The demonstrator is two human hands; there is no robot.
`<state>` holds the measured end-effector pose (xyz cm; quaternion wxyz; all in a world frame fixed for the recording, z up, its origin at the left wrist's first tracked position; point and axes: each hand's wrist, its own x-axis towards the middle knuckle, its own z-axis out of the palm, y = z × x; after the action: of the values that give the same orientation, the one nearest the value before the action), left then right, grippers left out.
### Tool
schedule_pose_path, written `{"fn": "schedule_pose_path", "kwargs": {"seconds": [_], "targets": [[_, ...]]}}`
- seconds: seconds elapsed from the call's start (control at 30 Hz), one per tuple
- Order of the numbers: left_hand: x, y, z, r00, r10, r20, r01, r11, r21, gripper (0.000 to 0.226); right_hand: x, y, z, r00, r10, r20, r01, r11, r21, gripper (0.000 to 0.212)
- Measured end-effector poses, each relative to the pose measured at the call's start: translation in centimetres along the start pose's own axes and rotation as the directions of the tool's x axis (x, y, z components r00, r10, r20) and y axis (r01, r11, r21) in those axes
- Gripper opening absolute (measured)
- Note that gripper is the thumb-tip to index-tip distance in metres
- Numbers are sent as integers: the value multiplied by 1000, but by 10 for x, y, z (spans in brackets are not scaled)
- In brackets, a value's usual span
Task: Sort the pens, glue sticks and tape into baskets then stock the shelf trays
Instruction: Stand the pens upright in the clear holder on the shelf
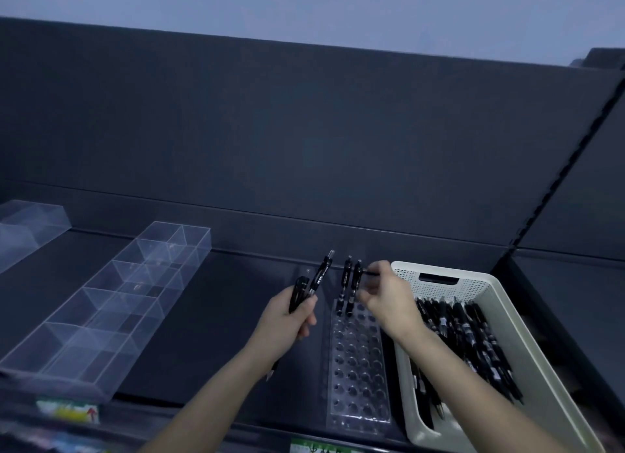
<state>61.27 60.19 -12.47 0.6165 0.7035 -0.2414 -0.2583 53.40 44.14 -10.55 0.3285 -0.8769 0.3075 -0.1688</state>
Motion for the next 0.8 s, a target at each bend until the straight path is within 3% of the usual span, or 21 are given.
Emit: {"fn": "schedule_pose_path", "kwargs": {"seconds": [0.13,0.27,0.47,0.57,0.7,0.8], "targets": [[-1,12,11,994,71,79,-72,997,0,12,-12,-7,-21,996,-18,-82,36,974,223,8],[-2,22,27,977,144,156,-147,989,11,14,-28,-18,-28,994,-53,99,-5,857,515,19],[-1,25,41,969,111,221,-129,989,70,13,-30,-16,-34,992,-20,124,-63,775,628,25],[3,23,32,990,82,115,-103,976,192,14,-21,-6,-43,999,41,0,-34,813,582,19],[5,17,15,996,85,-10,-78,946,313,28,-2,8,-51,987,40,-153,12,946,323,2],[2,13,16,998,-21,-62,34,975,220,28,5,8,-45,992,-18,-127,36,989,144,8]]}}
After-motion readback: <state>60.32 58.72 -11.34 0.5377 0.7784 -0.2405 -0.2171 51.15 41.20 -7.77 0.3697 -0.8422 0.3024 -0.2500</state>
